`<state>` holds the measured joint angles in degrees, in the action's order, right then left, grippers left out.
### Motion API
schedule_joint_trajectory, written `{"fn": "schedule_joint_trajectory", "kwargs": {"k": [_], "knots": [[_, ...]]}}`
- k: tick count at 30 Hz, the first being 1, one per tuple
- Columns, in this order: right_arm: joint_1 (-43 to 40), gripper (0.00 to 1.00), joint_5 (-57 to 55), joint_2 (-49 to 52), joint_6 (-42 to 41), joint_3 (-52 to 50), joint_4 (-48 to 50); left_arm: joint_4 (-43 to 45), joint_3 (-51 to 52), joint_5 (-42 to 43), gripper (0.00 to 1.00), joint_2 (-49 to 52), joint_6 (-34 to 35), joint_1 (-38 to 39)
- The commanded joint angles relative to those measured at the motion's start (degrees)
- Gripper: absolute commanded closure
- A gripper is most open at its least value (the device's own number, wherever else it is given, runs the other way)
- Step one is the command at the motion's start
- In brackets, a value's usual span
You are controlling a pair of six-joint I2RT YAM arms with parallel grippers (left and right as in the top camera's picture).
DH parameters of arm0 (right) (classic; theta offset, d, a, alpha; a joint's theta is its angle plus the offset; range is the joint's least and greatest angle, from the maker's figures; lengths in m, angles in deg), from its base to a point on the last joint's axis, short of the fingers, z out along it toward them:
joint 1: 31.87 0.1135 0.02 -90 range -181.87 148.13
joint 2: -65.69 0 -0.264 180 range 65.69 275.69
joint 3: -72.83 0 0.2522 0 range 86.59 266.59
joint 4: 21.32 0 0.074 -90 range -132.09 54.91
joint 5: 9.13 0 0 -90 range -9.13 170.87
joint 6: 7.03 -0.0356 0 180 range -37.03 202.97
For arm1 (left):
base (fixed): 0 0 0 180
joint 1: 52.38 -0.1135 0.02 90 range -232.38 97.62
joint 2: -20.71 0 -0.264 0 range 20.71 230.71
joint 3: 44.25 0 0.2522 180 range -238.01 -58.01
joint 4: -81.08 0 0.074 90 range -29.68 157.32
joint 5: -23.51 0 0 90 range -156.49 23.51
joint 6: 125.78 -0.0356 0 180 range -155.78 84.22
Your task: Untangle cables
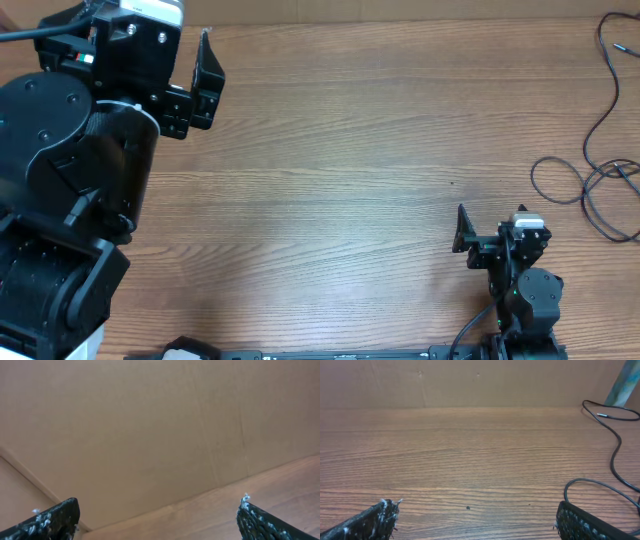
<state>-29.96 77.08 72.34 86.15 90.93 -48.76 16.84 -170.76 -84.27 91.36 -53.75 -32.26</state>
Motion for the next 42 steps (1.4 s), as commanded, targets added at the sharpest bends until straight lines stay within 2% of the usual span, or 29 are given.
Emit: {"fn": "schedule_joint_trajectory", "kwargs": {"k": [1,2,5,8,14,19,22,27,29,33,37,42], "knots": [[0.24,0.0,0.0,-0.04,-0.39,-0.15,0.26,-2.43,-0.22,4.0,0.0,0.92,3.96,-0.22],[0.24,0.0,0.0,-0.04,-0.39,-0.15,0.26,-3.1,-0.22,5.44,0.0,1.18,3.85,-0.22],[0.22,0.0,0.0,-0.04,-0.39,-0.15,0.26,-3.3,-0.22,2.84,0.0,1.33,4.83,-0.22],[0.24,0.0,0.0,-0.04,-0.39,-0.15,0.26,2.73,-0.22,3.65,0.0,1.79,12.39,-0.28],[0.22,0.0,0.0,-0.04,-0.39,-0.15,0.26,15.26,-0.2,3.96,0.0,4.48,12.72,-1.68],[0.24,0.0,-0.02,-0.04,-0.39,-0.15,0.26,16.06,0.5,9.2,0.01,5.84,14.4,-4.15],[0.24,0.0,-0.02,-0.04,-0.39,-0.15,0.26,16.83,4.35,9.51,0.0,5.2,15.58,-4.13],[0.24,0.0,-0.02,-0.04,-0.39,-0.15,0.26,27.87,20.35,11.08,0.01,-1.68,18.14,-4.13],[0.24,0.0,0.0,-0.04,-0.39,-0.15,0.26,34.14,30.45,11.04,0.0,-6.93,19.23,-4.13],[0.24,0.0,0.0,-0.04,-0.39,-0.15,0.26,40.94,48.7,7.58,0.01,-17.49,23.89,-4.39],[0.24,0.0,0.0,-0.04,-0.39,-0.15,0.26,48.94,66.66,5.57,0.0,-28.92,24.46,-4.79],[0.24,0.0,0.0,-0.04,-0.39,-0.15,0.26,55.1,85.29,5.7,0.0,-40.74,27.1,-7.19]]}}
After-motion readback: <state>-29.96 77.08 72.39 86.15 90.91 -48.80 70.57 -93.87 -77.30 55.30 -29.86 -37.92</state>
